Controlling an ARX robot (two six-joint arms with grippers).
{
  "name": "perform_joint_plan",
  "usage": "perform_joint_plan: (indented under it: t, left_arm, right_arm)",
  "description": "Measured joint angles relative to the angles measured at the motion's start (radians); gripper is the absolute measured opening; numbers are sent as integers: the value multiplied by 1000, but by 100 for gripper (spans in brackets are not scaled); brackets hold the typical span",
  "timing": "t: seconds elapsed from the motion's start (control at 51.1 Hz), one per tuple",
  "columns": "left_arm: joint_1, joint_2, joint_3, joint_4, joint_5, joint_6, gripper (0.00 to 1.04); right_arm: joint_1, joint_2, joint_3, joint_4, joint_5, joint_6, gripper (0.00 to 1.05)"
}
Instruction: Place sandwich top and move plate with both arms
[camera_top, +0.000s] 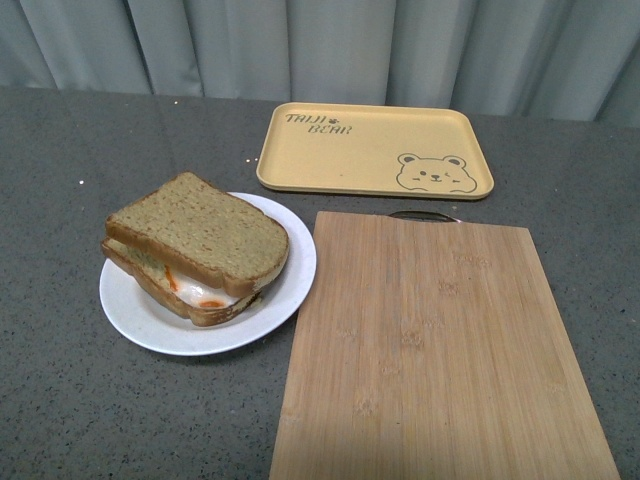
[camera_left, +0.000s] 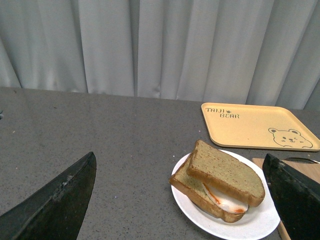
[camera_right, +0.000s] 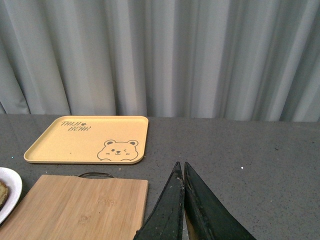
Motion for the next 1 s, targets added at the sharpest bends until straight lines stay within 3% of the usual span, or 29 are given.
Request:
perform_joint_plan:
  t: [0.588, 0.725, 0.94, 0.999]
  left_arm:
    - [0, 0, 0, 0, 0, 0, 98]
    - [0, 0, 0, 0, 0, 0, 98]
    - [0, 0, 0, 0, 0, 0, 98]
    - [0, 0, 0, 0, 0, 0, 98]
  right_arm:
    - [0, -169, 0, -168, 0, 0, 1]
    - [0, -308, 0, -336, -1, 0, 1]
    - [0, -338, 0, -343, -1, -1, 1]
    - [0, -338, 0, -344, -1, -2, 12]
